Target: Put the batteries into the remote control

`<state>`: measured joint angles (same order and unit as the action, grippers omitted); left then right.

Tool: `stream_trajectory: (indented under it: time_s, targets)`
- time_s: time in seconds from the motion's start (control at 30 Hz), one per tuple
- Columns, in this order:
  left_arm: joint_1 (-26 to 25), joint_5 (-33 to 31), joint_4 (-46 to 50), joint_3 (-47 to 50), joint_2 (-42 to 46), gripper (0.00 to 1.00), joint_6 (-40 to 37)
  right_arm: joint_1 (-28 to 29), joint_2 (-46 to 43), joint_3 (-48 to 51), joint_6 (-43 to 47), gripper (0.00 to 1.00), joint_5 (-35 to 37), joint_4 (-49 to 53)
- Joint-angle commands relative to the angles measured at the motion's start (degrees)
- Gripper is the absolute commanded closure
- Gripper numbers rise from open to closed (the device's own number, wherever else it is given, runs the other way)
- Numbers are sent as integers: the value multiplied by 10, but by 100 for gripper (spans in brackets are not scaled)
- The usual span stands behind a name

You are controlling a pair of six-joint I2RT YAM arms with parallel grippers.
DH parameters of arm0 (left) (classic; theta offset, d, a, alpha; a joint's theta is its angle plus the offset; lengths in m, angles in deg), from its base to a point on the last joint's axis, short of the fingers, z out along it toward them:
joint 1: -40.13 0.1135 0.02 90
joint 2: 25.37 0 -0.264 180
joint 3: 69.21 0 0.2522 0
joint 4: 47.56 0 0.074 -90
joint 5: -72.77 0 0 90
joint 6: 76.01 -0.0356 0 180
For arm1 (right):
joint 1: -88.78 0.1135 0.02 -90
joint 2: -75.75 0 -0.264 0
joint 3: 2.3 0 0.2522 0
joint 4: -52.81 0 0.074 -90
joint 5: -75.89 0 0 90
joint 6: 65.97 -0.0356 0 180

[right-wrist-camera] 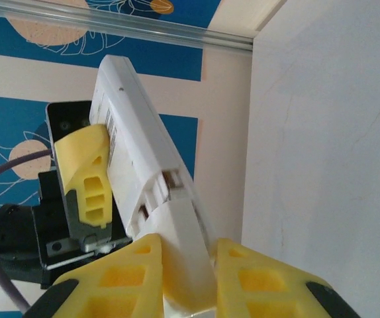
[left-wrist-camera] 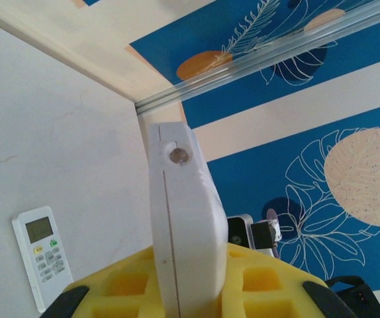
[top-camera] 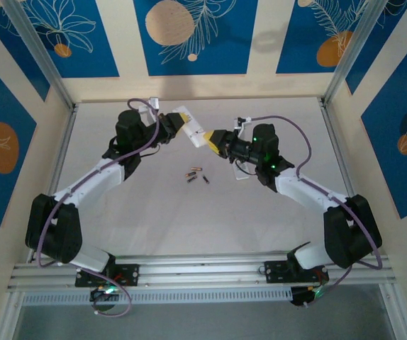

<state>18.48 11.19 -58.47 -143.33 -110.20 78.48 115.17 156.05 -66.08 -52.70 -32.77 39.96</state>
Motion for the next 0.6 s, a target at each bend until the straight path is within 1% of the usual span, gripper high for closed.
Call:
stream_trajectory:
  time_s: [0.0, 0.1, 0.27, 0.33, 0.4, 0.47, 0.53, 0.57]
  targets:
    - [67, -101, -60, 7, -10, 94, -17, -11, -26, 22, 31, 89, -35, 45]
    - [70, -112, -43, 12, -9, 95, -32, -9, -29, 20, 53, 89, -35, 55]
    - [71, -88, -57, 20, -15, 96, -26, -1, -14, 9, 73, 92, -39, 64]
    - [71, -86, -50, 24, -11, 96, -34, -4, -5, 3, 85, 92, -38, 71]
    - [71, -83, -33, 30, 1, 96, -48, -12, 7, -11, 126, 92, -27, 107]
    - [71, -76, -10, 38, 19, 96, -66, -23, 32, -43, 203, 92, 10, 182]
    - [71, -65, 8, 54, 41, 96, -74, -27, 81, -90, 288, 92, 60, 255]
    - [71, -62, 16, 63, 51, 96, -77, -29, 108, -111, 315, 92, 73, 273]
